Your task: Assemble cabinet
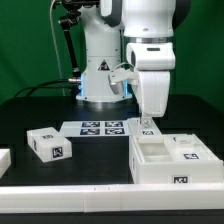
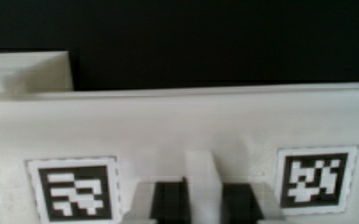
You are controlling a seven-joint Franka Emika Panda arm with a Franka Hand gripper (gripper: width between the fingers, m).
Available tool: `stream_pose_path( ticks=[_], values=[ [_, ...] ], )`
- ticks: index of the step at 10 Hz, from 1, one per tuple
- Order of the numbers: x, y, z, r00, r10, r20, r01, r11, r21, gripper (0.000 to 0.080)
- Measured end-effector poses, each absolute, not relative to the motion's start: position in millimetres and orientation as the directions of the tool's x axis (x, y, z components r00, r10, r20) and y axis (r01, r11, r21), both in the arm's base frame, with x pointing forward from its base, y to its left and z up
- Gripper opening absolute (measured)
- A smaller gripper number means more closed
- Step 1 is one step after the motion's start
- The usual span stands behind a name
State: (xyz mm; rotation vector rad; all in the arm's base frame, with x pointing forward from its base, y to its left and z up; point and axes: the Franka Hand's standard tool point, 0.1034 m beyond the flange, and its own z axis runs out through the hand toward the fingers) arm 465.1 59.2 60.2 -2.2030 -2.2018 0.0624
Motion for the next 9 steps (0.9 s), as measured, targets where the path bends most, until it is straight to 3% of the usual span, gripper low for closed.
stream_pose_path(
  ticks=[5,9],
  values=[
    [465,59,59.4,0.001,1.0,-0.005,0.999,-0.001,-0.039,0.007],
    [493,58,60.8,0.013,1.0,-0.004,0.999,-0.013,-0.038,0.007]
  ],
)
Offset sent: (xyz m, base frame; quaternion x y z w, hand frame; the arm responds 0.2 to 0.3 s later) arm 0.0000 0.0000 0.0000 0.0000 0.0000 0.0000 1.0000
